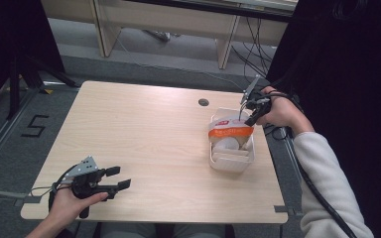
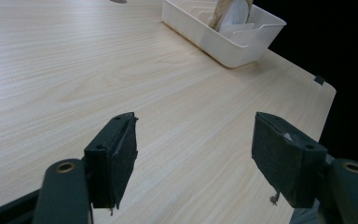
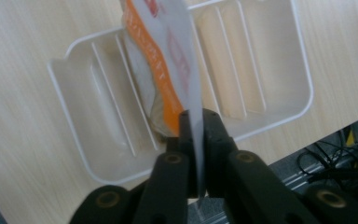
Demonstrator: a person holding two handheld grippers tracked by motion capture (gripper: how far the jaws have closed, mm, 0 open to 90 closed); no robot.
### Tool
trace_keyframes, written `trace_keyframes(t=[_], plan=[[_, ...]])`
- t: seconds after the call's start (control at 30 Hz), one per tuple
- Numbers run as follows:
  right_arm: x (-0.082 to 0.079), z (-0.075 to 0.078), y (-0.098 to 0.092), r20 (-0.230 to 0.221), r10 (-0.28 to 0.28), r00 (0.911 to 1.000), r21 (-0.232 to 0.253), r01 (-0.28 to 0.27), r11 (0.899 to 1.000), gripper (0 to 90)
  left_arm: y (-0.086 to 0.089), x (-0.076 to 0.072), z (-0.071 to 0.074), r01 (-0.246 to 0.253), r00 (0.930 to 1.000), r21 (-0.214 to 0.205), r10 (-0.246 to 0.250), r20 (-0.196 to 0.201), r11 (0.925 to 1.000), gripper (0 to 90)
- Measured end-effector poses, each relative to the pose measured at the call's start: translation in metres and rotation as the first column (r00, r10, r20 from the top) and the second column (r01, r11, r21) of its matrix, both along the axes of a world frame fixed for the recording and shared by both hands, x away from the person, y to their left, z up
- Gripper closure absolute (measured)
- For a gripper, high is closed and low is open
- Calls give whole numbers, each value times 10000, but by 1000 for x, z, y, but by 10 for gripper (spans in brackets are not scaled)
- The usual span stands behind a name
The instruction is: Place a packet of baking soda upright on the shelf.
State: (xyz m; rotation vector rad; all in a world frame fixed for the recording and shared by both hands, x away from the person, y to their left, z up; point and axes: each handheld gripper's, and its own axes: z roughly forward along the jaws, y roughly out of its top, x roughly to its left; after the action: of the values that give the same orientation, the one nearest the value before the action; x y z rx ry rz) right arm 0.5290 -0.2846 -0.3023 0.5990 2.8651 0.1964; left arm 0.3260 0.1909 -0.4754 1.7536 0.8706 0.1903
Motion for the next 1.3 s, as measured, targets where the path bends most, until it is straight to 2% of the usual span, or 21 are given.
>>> trace_keyframes(t=[0.07,0.13,0.17,0.23,0.33,0.37,0.5,0.6,0.67,0.77,0.83,0.93,0.97,1.03,1.07,1.1,1.13,1.3], plan=[[-2,5,0,-234,-439,9988,717,455,9964,764,0,0,0,-7,10000,3,7,-23,10000,303],[-3,9,0,199,-395,9990,1271,367,9912,703,0,0,0,-11,10000,7,11,-26,10000,303],[-5,13,0,156,-689,9975,1495,658,9866,650,0,0,0,3,10000,22,-3,-24,10000,303],[-7,16,2,130,-897,9959,1737,861,9810,602,-1,-1,0,-151,9997,-53,150,-167,9999,303],[-11,22,7,61,-1300,9915,2298,1252,9652,572,-1,0,0,-1,10000,-17,1,-54,10000,302],[-13,24,9,44,-1294,9916,2385,1246,9631,567,-2,-1,0,-117,9998,-73,116,-172,9999,302],[-16,31,16,415,-1249,9913,2599,1100,9593,552,-1,0,0,7,10000,11,-7,-42,10000,302],[-20,36,22,544,-1169,9916,2933,961,9512,549,-2,-1,0,-112,9997,-78,111,-196,9999,302],[-24,40,29,609,-984,9933,3044,754,9496,565,-2,-1,0,-115,9997,-73,114,-196,9999,302],[-30,43,38,697,-608,9957,3002,372,9532,593,-1,0,-1,71,10000,-49,-71,-55,10000,301],[-34,43,45,867,-222,9960,2983,-47,9545,605,-1,0,0,50,10000,-28,-50,-50,10000,301],[-44,40,56,833,-99,9965,2884,-146,9574,611,-2,-1,0,-79,9998,-48,78,-156,10000,301],[-45,39,59,939,179,9954,2836,-440,9579,615,-2,-1,0,-96,9998,-59,95,-171,9999,301],[-51,36,66,1057,238,9941,2920,-539,9549,618,-2,-2,0,-106,9998,-46,105,-167,9999,301],[-54,34,69,1035,327,9941,2939,-619,9538,619,-1,-1,0,35,10000,24,-35,-29,10000,301],[-57,32,73,1102,584,9922,2956,-888,9512,620,-1,-1,0,28,10000,24,-28,-35,10000,301],[-60,31,75,1127,522,9923,2942,-835,9521,621,-1,-1,0,19,10000,33,-19,-36,10000,300],[-78,20,87,1287,995,9867,2911,-1335,9473,626,-1,-1,0,26,10000,48,-25,-40,10000,299]])
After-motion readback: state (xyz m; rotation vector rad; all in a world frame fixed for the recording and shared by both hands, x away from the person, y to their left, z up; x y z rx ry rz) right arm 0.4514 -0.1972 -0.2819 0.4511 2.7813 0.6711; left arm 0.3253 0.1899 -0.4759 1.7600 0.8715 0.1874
